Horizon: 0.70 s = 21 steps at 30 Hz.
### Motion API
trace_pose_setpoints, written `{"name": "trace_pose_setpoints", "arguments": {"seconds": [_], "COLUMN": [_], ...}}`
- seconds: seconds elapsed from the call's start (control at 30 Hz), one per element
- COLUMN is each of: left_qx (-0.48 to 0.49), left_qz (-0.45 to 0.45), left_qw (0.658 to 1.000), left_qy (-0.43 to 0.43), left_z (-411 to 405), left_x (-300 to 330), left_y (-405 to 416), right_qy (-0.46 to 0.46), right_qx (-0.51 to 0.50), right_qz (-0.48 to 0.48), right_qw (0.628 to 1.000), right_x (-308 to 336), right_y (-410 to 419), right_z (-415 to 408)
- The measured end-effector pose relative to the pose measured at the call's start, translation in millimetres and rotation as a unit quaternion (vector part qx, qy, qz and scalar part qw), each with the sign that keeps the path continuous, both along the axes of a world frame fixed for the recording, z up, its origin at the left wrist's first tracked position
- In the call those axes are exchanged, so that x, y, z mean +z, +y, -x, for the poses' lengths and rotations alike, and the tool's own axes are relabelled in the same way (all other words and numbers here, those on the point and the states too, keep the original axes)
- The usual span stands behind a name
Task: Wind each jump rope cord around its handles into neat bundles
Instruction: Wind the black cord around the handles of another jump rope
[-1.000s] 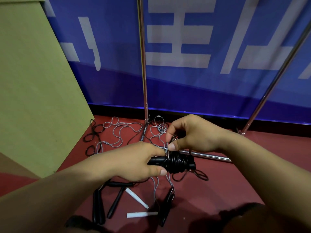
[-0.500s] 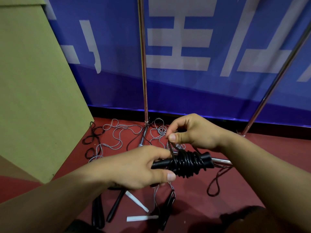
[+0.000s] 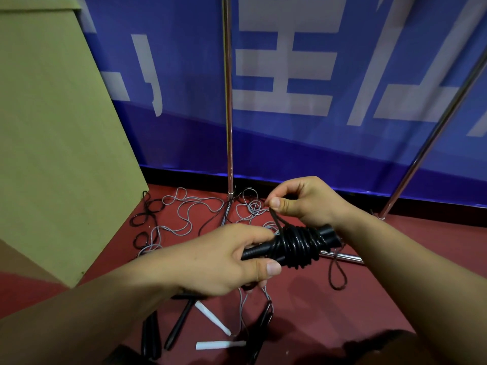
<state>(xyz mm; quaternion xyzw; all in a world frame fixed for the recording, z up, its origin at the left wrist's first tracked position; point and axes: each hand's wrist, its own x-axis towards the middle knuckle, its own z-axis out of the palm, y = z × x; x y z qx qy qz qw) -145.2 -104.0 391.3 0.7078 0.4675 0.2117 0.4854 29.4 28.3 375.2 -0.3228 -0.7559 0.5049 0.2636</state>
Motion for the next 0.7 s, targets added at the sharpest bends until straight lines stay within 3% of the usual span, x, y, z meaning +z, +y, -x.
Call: {"name": "trace_pose_setpoints", "arguments": {"seconds": [0.3, 0.37, 0.47, 0.53, 0.63, 0.7], "left_qx": [0.069, 0.101, 0.159, 0.195, 0.256, 0.303], "left_qz": [-0.049, -0.075, -0.112, -0.151, -0.191, -0.197], "left_qw": [0.992, 0.989, 0.979, 0.968, 0.947, 0.932], "left_qy": [-0.093, -0.078, -0.068, -0.054, -0.008, 0.022], "left_z": [2, 2, 0, 0, 5, 8], "left_x": [-3, -4, -6, -8, -10, -12], "left_y": [6, 8, 10, 12, 16, 19], "right_qy": [0.068, 0.027, -0.117, -0.081, 0.019, 0.019], "right_qx": [0.023, 0.032, 0.04, 0.012, -0.038, -0.037], "right_qz": [0.104, 0.056, -0.01, 0.006, 0.113, 0.118], "right_qw": [0.992, 0.998, 0.992, 0.997, 0.993, 0.992], "right_x": [-9, -6, 1, -1, -6, -10], "right_y": [1, -4, -12, -16, -24, -28], "right_z": [6, 8, 12, 15, 24, 29]}}
